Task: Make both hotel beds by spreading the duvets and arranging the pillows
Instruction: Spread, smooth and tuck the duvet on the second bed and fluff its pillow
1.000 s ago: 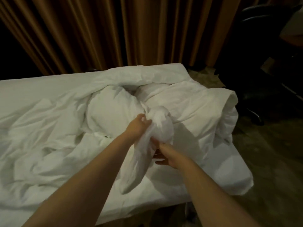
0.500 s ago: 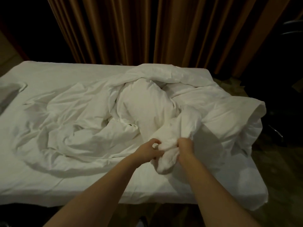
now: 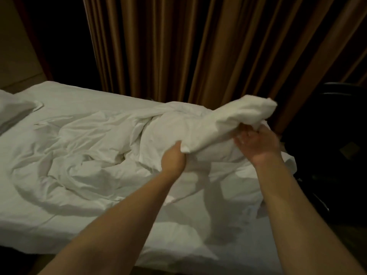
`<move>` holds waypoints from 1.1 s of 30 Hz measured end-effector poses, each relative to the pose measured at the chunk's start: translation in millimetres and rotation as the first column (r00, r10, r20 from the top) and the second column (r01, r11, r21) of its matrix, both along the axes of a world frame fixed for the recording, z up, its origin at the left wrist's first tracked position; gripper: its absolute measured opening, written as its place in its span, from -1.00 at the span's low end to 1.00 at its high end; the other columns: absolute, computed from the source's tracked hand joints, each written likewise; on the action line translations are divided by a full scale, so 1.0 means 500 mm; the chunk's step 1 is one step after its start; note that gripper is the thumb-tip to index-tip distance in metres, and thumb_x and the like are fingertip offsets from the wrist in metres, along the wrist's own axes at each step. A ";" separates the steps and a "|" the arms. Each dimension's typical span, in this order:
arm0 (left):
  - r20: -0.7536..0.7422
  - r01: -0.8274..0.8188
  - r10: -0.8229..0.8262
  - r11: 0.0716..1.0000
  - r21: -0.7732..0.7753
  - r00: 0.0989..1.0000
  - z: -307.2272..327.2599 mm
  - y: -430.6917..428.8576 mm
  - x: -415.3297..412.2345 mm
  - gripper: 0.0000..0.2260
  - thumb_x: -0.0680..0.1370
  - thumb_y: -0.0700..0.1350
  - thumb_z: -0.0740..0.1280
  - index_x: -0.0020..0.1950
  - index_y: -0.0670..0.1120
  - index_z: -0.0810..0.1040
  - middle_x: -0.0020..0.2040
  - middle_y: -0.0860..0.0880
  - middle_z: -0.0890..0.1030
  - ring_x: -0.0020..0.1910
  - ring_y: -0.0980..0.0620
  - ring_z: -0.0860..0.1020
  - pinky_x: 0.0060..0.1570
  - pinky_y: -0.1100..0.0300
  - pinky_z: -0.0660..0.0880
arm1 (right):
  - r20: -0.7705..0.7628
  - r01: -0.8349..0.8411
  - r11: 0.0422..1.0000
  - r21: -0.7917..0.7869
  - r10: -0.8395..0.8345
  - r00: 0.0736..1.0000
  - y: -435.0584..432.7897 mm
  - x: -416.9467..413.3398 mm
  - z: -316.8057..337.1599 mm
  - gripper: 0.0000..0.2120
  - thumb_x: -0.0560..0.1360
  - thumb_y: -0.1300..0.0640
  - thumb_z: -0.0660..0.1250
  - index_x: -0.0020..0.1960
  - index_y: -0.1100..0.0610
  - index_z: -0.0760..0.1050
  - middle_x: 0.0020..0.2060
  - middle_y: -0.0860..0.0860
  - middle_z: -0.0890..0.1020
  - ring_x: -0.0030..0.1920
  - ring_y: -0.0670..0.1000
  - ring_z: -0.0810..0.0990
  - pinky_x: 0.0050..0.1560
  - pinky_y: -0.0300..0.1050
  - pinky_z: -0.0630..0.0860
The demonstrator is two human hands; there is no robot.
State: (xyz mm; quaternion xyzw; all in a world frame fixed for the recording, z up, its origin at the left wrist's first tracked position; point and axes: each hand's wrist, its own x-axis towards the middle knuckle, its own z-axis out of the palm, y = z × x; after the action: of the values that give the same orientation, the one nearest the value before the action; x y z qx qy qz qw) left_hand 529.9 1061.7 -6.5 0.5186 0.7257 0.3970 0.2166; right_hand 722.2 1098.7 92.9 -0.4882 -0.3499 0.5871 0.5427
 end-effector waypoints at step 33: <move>0.406 -0.281 0.441 0.874 -0.395 0.801 0.085 0.149 -0.607 -0.29 0.57 0.28 0.08 0.56 0.02 -0.19 0.51 -0.19 0.15 0.27 -0.33 0.42 0.01 -0.18 0.55 | 0.551 -0.349 0.931 -0.104 0.346 0.760 0.138 -0.585 -0.169 -0.61 0.63 0.05 0.16 0.36 0.24 0.40 0.31 0.18 0.49 0.30 0.18 0.44 0.15 -0.17 0.33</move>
State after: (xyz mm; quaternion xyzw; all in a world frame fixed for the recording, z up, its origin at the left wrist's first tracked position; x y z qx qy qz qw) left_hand 226.4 1136.4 36.0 0.2113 0.7881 0.4266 0.3902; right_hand 429.7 1167.7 8.4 -0.5640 -0.5790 0.5072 0.2989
